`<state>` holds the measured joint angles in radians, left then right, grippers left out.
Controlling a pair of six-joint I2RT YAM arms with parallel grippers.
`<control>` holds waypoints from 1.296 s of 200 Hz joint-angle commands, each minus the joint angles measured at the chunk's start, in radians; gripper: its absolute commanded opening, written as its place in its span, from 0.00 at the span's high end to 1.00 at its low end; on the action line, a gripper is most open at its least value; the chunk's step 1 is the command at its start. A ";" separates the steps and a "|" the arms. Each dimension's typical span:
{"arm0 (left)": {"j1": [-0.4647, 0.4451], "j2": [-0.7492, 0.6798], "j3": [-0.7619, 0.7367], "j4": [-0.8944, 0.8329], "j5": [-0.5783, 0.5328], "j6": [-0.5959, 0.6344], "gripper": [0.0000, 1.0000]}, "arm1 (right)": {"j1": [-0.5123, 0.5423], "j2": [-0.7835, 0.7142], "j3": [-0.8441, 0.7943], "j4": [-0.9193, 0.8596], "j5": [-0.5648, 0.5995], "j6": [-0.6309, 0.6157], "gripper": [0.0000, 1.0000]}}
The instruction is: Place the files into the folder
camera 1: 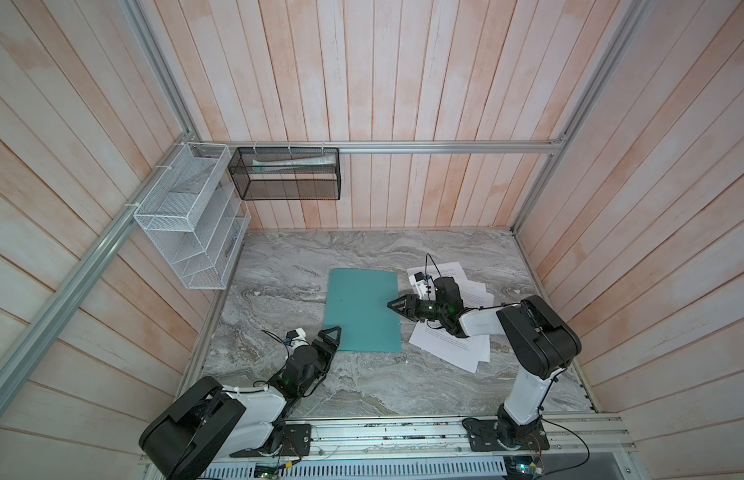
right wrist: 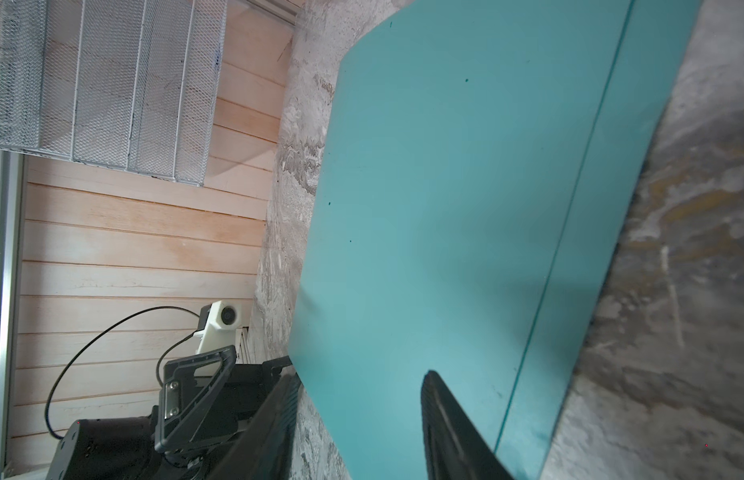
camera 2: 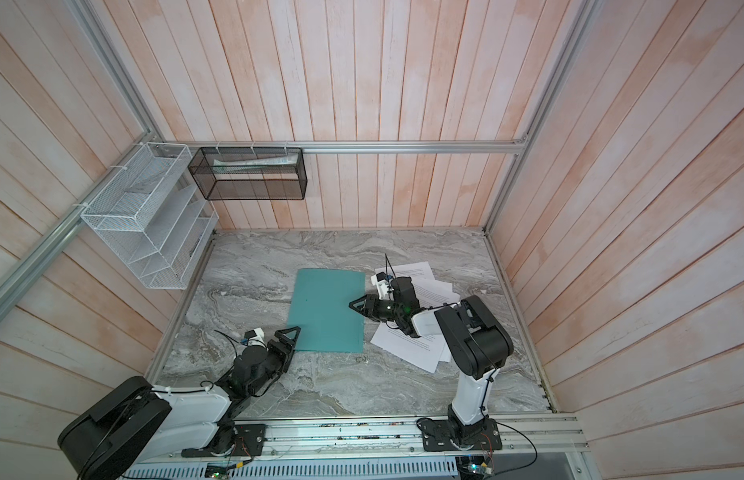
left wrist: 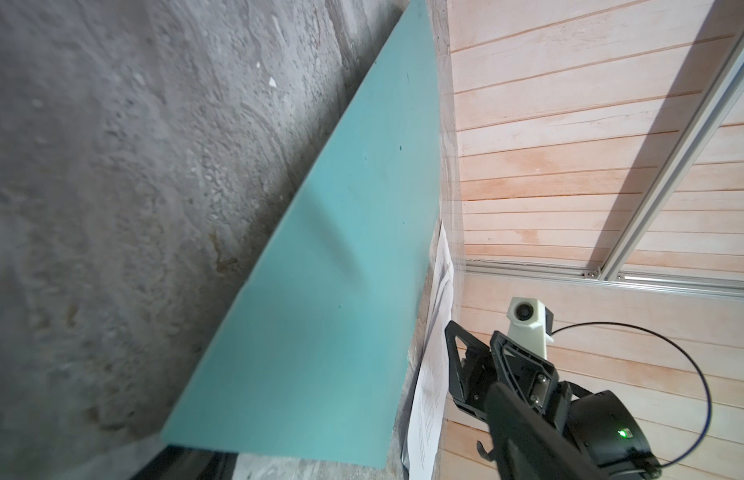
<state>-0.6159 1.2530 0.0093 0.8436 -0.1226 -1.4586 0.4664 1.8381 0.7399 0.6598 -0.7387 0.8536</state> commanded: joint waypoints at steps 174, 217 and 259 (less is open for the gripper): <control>0.025 0.714 0.009 0.687 0.123 -0.131 1.00 | 0.026 0.103 -0.014 0.085 -0.075 0.019 0.70; 0.025 0.626 -0.029 0.672 0.119 -0.142 1.00 | 0.023 0.047 -0.020 0.062 -0.070 0.025 0.70; 0.022 0.303 0.015 0.341 0.134 -0.110 1.00 | -0.005 -0.083 -0.056 -0.014 -0.013 0.021 0.69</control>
<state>-0.5919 1.7077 0.0074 1.4174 -0.0059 -1.5875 0.4816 1.8385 0.7082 0.6857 -0.7887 0.8749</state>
